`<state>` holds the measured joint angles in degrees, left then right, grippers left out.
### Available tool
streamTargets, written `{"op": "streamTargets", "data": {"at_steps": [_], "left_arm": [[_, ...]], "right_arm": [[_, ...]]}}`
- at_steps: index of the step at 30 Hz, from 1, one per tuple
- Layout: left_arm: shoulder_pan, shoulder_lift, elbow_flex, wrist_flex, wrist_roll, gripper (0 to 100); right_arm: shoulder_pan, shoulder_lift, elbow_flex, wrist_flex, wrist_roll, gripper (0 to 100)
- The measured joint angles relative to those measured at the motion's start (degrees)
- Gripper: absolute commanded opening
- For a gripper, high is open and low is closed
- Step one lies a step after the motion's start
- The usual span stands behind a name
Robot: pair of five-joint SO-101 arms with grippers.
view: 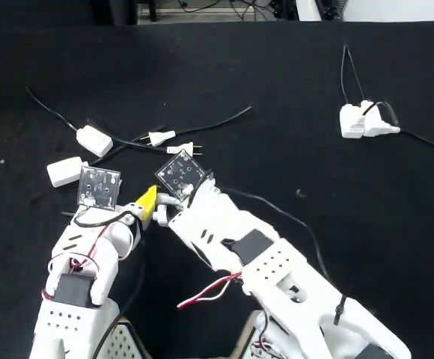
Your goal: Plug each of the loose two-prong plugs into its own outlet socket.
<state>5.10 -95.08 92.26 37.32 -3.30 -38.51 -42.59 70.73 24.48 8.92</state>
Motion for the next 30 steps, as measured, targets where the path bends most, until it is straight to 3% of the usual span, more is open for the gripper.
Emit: {"op": "streamTargets", "data": {"at_steps": [6,13,19,26,30], "left_arm": [[0.09,5.45,-0.35,-1.76,0.18,23],[0.09,19.87,-2.55,-10.2,0.53,23],[0.26,29.1,-4.92,-12.92,2.81,23],[0.44,31.12,-5.45,-12.92,3.25,23],[0.7,31.12,-5.45,-12.92,3.25,23]], "right_arm": [[0.44,0.0,0.0,0.0,0.0,1.1],[1.05,0.26,0.0,0.0,0.0,1.1],[1.23,8.26,-0.97,-0.44,0.0,1.1],[1.32,11.6,-2.46,-0.44,-0.09,1.3],[1.32,11.6,-2.46,-0.44,-0.09,7.4]]}}
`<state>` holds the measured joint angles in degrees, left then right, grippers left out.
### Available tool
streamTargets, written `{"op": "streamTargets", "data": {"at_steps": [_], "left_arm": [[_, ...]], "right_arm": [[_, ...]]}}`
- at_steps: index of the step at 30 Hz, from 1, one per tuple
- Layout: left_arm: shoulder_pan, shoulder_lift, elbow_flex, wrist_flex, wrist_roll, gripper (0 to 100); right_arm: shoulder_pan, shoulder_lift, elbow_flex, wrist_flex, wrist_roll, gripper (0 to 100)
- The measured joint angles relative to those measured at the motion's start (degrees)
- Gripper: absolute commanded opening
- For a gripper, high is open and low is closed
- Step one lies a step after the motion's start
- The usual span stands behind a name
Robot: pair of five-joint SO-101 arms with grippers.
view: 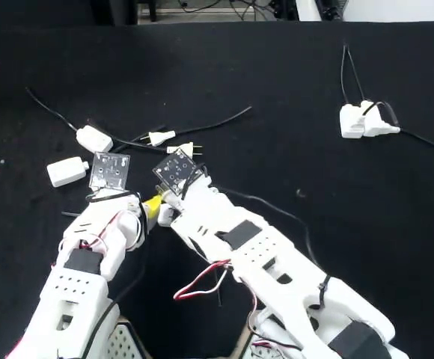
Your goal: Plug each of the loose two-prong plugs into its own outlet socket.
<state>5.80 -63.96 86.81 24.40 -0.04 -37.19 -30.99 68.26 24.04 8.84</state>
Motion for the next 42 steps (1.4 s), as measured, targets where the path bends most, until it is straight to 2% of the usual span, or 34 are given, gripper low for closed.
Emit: {"op": "streamTargets", "data": {"at_steps": [2,15,18,21,24,32,42], "left_arm": [[0.09,0.0,0.0,0.0,0.0,23],[2.9,0.35,0.0,0.0,0.09,23],[2.9,0.35,0.0,0.0,0.09,23],[2.9,0.35,0.0,0.0,0.09,23],[2.9,0.35,0.0,0.0,0.18,23],[0.09,0.35,-0.97,0.0,0.35,23],[0.0,0.35,-0.97,0.0,0.35,23]], "right_arm": [[0.0,0.0,0.0,0.0,0.0,10.0],[0.0,0.44,-0.7,-1.67,0.0,8.1],[1.32,0.44,-0.7,-1.93,1.93,8.3],[2.55,0.62,-2.37,-1.76,1.41,12.3],[2.55,3.78,-5.98,0.79,0.18,17.8],[2.73,17.49,-18.29,6.33,-0.18,12.3],[2.2,18.81,-23.21,15.3,-0.09,12.3]]}}
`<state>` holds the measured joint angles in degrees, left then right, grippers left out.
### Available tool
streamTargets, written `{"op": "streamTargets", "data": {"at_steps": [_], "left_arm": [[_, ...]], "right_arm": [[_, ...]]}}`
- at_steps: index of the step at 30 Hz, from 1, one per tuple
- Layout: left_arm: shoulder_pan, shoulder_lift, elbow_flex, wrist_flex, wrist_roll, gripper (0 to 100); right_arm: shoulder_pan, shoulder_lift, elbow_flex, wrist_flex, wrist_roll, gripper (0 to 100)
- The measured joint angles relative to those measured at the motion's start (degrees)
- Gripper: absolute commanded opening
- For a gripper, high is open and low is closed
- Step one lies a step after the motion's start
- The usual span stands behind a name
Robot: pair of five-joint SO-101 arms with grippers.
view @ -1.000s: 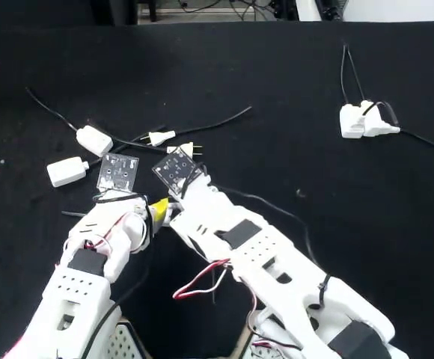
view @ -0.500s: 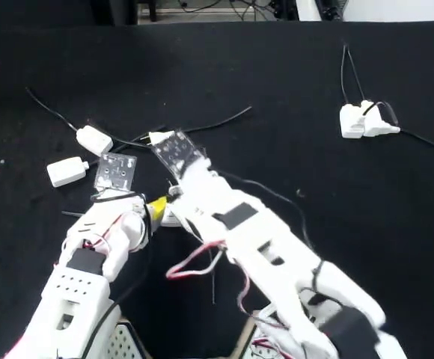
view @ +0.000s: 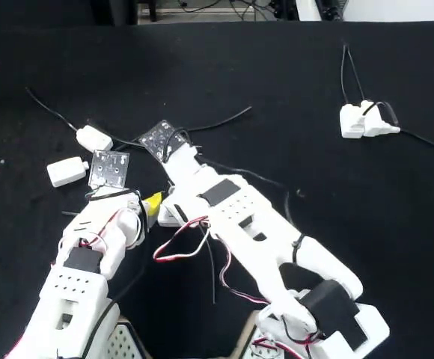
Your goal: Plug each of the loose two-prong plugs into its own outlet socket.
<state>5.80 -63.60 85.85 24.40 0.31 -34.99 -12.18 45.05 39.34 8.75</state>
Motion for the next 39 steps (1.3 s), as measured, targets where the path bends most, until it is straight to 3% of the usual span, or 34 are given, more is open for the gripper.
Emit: {"op": "streamTargets", "data": {"at_steps": [39], "left_arm": [[0.0,0.0,0.0,0.0,0.0,23]], "right_arm": [[-0.18,14.42,-12.13,5.71,-0.18,11.1]]}}
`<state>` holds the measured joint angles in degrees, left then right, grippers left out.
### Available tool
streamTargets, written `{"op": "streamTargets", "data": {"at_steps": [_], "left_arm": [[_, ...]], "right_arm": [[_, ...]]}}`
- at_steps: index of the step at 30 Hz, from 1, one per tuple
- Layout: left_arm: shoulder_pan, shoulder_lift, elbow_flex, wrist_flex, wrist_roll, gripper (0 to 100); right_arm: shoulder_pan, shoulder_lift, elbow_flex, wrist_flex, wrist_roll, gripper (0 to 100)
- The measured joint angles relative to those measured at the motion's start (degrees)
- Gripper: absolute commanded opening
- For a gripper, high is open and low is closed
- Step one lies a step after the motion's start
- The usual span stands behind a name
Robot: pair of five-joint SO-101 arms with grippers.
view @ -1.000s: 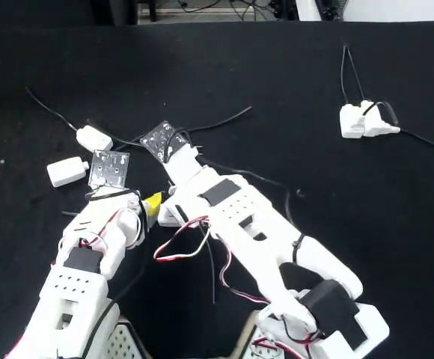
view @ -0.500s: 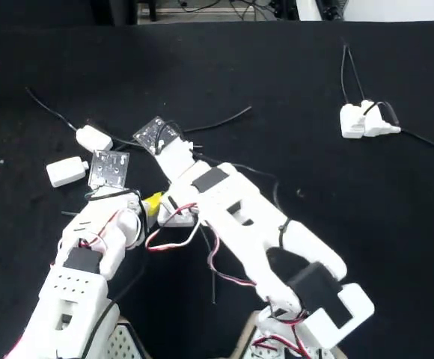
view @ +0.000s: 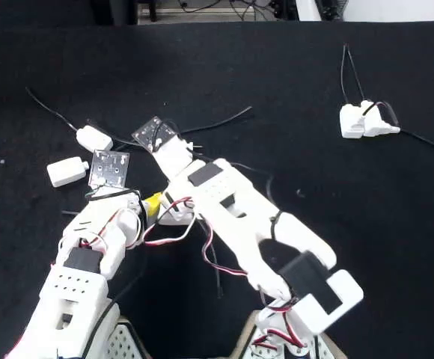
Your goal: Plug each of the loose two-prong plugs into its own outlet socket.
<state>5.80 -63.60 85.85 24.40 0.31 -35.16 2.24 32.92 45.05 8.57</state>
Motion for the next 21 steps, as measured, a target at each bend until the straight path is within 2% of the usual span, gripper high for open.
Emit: {"op": "streamTargets", "data": {"at_steps": [3,12,21], "left_arm": [[0.0,0.0,0.0,0.0,0.0,23],[-0.35,0.0,0.0,0.0,0.0,23],[-0.35,0.0,0.0,0.0,0.0,23]], "right_arm": [[0.0,0.0,0.0,0.0,0.0,0.5],[0.09,-1.32,-0.44,2.81,-0.09,1.1],[-0.18,-10.55,8.44,1.76,2.37,1.1]]}}
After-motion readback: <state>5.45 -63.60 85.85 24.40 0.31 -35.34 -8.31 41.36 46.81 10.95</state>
